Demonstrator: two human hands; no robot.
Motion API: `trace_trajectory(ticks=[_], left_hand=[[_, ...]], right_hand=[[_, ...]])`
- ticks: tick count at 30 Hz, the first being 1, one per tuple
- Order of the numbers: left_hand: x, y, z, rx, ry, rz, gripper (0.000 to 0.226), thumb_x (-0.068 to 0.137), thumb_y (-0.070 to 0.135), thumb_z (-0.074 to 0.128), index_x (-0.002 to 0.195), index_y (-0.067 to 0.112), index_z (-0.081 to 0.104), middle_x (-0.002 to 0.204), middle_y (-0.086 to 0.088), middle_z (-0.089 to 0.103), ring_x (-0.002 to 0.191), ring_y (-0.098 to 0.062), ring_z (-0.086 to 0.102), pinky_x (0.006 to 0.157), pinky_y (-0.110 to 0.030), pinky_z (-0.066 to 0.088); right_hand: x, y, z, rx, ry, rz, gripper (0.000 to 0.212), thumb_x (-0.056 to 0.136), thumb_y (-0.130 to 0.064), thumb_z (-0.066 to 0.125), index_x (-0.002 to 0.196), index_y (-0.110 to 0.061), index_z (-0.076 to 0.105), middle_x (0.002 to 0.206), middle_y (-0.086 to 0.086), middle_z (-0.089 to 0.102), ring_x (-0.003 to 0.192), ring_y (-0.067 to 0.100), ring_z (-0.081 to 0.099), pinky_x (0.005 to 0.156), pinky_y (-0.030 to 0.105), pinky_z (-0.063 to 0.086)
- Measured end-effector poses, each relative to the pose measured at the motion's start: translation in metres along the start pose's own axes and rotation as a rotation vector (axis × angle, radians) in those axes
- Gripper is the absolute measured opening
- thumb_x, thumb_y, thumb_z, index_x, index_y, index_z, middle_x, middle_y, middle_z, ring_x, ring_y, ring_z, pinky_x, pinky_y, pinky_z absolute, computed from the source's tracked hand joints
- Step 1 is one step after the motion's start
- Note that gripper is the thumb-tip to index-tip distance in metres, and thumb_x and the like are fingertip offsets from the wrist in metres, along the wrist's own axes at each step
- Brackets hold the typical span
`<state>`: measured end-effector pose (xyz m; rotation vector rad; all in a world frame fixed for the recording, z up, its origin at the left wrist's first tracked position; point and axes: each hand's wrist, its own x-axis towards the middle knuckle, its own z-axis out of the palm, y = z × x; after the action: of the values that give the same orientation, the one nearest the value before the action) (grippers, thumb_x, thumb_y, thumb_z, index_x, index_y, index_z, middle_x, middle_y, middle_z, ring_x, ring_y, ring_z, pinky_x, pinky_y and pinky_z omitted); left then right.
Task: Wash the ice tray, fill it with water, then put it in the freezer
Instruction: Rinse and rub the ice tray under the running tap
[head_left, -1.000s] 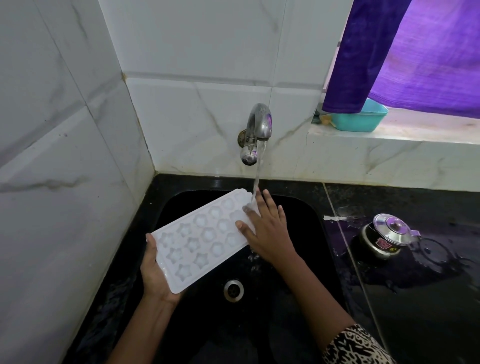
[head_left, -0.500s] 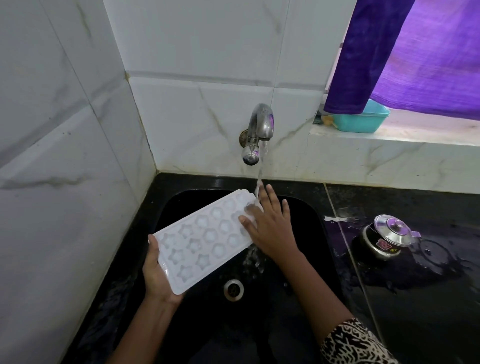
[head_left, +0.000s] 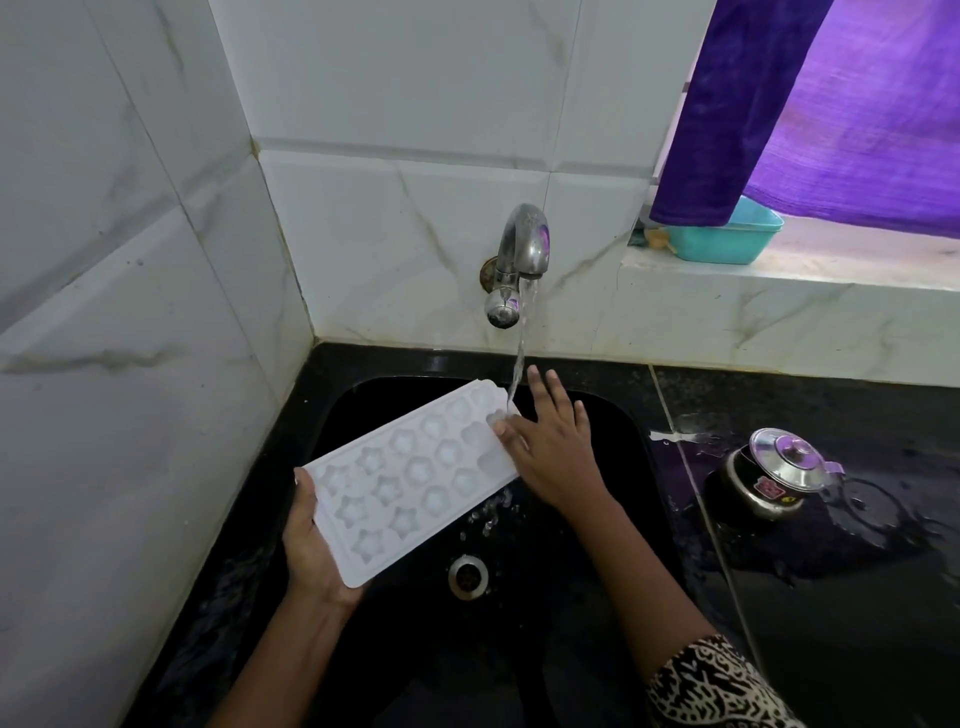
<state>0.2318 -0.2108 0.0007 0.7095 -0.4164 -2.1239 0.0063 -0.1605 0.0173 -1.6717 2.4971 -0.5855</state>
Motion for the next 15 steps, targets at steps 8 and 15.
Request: trace_trajectory(ticks=[8,15], left_hand=[[0.001,-0.002,-0.001,0.000,-0.004,0.006,0.066,0.085,0.067,0.038,0.107,0.017,0.075,0.125,-0.016,0.064,0.105,-0.035,0.066,0.074,-0.048,0.058],[-0.001,-0.004,0.004,-0.015,0.003,0.023,0.064,0.086,0.066,0.039,0.106,0.017,0.075,0.123,-0.016,0.065,0.104,-0.034,0.067,0.072,-0.046,0.058]], right_hand=[[-0.004,-0.001,0.003,-0.022,-0.029,-0.017,0.071,0.082,-0.064,0.006,0.123,-0.034,0.054,0.160,-0.003,-0.001,0.145,0.015,-0.011,0.115,0.048,-0.001],[-0.007,-0.011,0.009,0.021,-0.102,-0.012,0.069,0.086,-0.067,0.015,0.142,-0.031,0.036,0.160,-0.001,-0.007,0.145,0.014,-0.015,0.116,0.049,0.000]])
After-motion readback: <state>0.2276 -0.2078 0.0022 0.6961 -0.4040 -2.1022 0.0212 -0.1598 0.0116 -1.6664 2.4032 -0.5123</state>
